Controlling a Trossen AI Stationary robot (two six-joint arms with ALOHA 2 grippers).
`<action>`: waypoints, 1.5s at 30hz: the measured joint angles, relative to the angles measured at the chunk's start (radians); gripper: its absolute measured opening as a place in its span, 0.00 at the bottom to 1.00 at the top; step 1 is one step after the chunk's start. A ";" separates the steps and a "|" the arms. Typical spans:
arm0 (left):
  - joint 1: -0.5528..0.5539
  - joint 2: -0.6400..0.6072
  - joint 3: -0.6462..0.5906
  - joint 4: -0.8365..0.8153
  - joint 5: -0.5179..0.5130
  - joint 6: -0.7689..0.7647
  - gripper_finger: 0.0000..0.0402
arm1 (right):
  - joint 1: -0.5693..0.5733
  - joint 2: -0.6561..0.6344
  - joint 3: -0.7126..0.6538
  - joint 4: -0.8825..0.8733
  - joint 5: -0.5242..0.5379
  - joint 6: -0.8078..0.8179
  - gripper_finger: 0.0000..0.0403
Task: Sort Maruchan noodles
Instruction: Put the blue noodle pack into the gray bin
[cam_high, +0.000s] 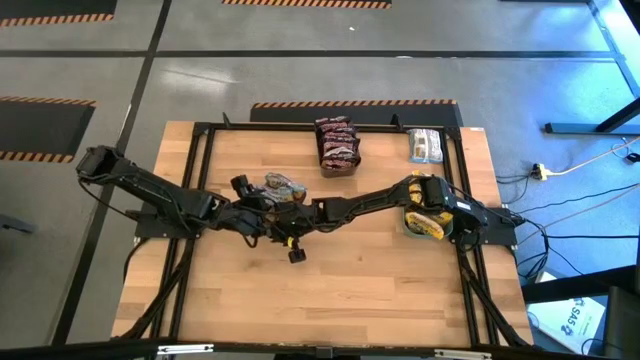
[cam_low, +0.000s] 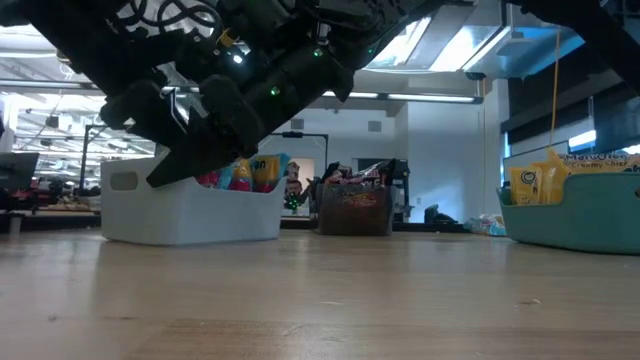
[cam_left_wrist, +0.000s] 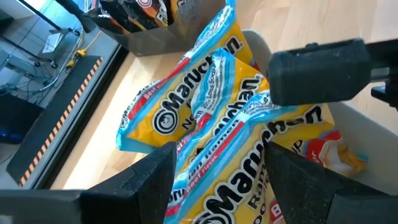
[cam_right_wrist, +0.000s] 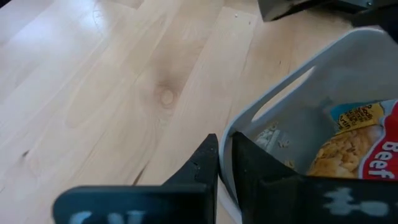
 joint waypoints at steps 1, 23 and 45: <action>0.000 0.000 0.006 -0.007 0.000 0.000 0.59 | 0.000 0.000 0.000 0.000 0.000 0.000 0.05; -0.048 -0.001 0.188 -0.176 0.030 -0.080 0.59 | 0.000 0.005 -0.003 0.002 0.047 0.051 0.16; -0.057 -0.002 0.188 -0.088 0.079 -0.133 0.59 | 0.086 -0.321 -0.002 -0.650 0.275 0.252 0.46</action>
